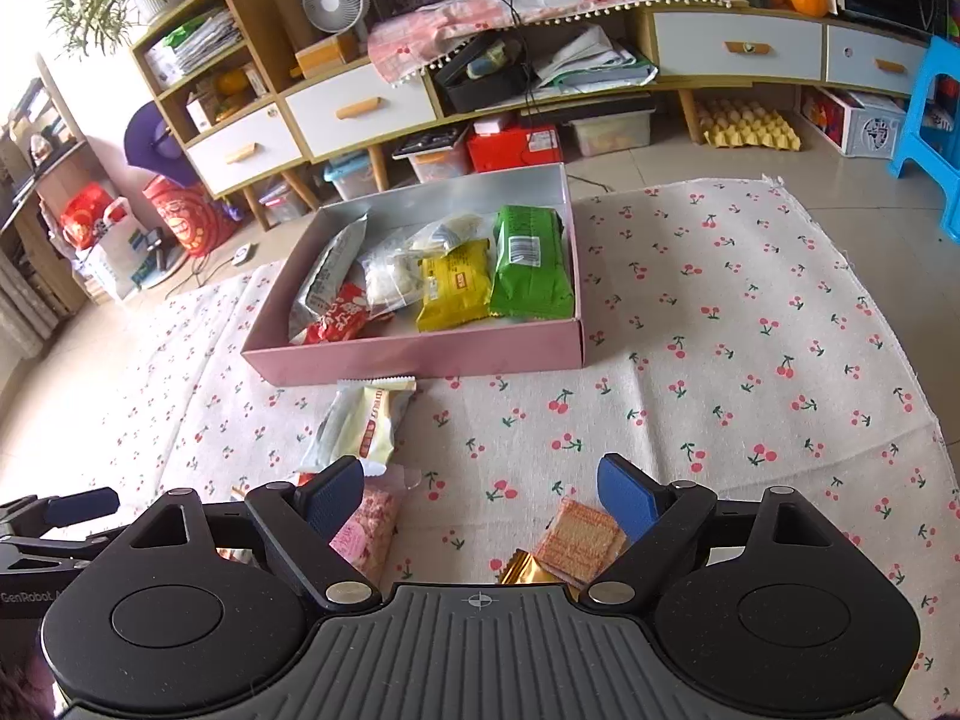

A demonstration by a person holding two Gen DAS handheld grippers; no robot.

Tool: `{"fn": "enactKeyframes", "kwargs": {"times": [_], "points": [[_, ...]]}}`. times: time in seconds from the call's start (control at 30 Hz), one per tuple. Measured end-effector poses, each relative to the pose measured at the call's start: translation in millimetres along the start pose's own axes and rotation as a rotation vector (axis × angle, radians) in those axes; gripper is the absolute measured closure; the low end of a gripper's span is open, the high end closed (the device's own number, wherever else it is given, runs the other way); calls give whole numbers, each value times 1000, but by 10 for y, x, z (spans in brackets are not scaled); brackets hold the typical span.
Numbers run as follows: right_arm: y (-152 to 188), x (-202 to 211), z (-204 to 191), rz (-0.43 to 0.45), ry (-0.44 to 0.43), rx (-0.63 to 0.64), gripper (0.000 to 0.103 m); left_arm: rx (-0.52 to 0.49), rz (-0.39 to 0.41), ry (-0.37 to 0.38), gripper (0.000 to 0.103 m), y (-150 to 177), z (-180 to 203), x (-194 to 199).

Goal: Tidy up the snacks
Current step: 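Move both tools back over the remaining snack pile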

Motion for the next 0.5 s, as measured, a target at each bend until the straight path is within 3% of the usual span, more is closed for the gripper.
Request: {"fn": "enactKeyframes", "kwargs": {"times": [0.2, 0.5], "points": [[48, -13, 112, 8, 40, 52, 16, -28, 4, 9, 0, 106, -26, -9], [195, -110, 246, -67, 85, 62, 16, -86, -25, 69, 0, 228, 148, -93]]}}
Point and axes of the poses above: each gripper's, at about its wrist camera, not at the fingertips, and x roughly against the way its jaws point, z to its right, y to its underside, the point moved 6 cm from there along -x, roughly the way its jaws point
